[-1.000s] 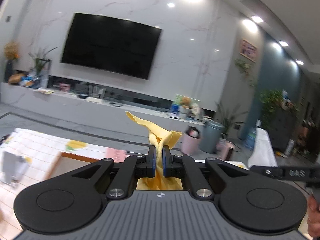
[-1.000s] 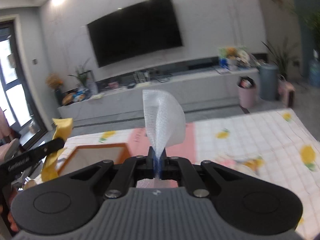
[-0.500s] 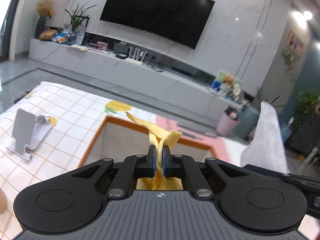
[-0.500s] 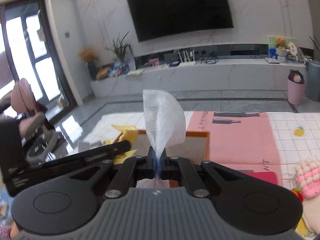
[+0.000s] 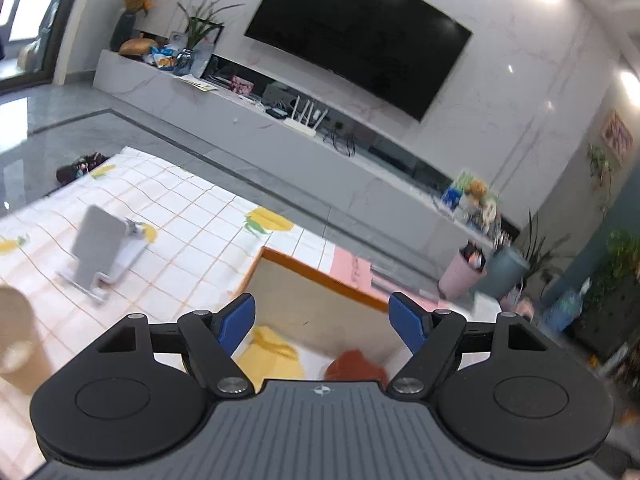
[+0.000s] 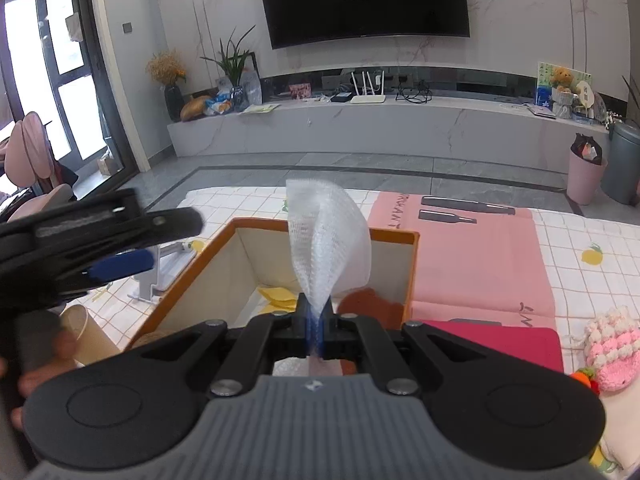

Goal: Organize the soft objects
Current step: 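Open the left tool over the box to drop the yellow cloth while the right tool releases the mesh cloth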

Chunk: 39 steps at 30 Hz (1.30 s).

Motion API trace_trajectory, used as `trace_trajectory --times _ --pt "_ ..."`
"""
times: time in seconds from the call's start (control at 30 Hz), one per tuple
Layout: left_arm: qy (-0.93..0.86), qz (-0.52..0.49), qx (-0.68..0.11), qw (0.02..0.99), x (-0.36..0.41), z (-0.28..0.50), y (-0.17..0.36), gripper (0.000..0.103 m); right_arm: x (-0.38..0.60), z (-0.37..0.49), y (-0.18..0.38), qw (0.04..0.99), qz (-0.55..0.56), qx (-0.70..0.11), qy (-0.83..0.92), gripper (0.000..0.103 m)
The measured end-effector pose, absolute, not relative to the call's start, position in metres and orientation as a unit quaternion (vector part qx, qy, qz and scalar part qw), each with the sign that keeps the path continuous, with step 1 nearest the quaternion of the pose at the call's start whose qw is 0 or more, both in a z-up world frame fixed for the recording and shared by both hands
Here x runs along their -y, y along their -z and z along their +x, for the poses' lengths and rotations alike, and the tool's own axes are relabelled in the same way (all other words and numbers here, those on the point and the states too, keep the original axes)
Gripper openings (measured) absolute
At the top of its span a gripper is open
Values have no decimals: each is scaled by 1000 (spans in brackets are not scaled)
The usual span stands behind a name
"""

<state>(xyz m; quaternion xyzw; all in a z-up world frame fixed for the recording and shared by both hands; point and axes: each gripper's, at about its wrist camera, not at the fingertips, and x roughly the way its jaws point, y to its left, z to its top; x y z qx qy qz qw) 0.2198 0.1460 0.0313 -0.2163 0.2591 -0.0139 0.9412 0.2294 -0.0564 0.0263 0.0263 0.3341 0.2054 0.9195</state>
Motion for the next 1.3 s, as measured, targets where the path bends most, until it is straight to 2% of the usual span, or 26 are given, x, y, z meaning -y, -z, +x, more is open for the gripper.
trace_trajectory --times 0.13,0.4,0.77,1.17,1.23,1.3 --pt "-32 -154 -291 944 -152 216 -35 90 32 246 -27 911 27 -349 -216 0" --pt "-56 -155 -348 923 -179 227 -12 89 -25 293 11 892 6 -401 -207 1" --pt "-119 -164 -358 911 -204 221 3 89 -81 349 66 871 -43 -449 -196 1" --pt "-143 -179 -374 899 -212 221 9 86 -97 367 107 857 -52 -481 -180 1" --pt "-160 -159 -372 900 -209 220 7 86 -99 366 105 853 -65 -484 -184 6" --pt "-172 -144 -365 903 -208 218 3 86 -101 363 101 854 -78 -487 -167 27"
